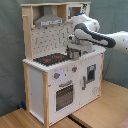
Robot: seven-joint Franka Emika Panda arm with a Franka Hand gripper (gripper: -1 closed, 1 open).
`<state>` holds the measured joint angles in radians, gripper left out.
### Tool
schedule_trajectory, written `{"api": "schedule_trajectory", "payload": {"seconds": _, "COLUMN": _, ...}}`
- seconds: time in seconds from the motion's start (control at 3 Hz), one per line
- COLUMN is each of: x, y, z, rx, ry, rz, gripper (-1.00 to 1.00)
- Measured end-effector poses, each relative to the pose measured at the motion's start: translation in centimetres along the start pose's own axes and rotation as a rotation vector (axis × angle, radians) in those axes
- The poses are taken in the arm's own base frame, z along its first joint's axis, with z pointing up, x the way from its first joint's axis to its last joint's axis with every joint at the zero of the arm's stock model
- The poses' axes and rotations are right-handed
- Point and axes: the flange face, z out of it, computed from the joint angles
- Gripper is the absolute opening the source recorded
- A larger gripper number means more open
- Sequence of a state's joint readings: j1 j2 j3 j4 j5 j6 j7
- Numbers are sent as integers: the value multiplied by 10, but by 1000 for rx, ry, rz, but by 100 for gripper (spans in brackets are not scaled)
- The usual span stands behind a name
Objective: Play with the kitchen
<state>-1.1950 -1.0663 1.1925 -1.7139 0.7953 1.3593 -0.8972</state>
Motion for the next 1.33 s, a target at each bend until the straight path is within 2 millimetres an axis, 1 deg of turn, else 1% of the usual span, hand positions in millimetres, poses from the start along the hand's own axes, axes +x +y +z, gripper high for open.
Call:
{"api": "schedule_trajectory", "payload": {"seconds": 0.33, "x": -9, "y": -3, "z": 2, "rx": -19, "ry": 34, "rz": -14, "gripper": -100}}
{"api": "schedule_trajectory", "payload": {"seconds": 0.67, "x": -20, "y": -7, "z": 0, "rx": -48, "ry": 83, "rz": -33, "gripper": -100}}
{"api": "schedule_trajectory", "payload": {"seconds": 1.0, "x": -33, "y": -1, "z": -6, "rx": -80, "ry": 130, "rz": -52, "gripper": -100}}
{"api": "schedule_trajectory", "payload": {"seconds": 1.33, "x": -49, "y": 20, "z": -2, "rx": -107, "ry": 161, "rz": -60, "gripper": -100}}
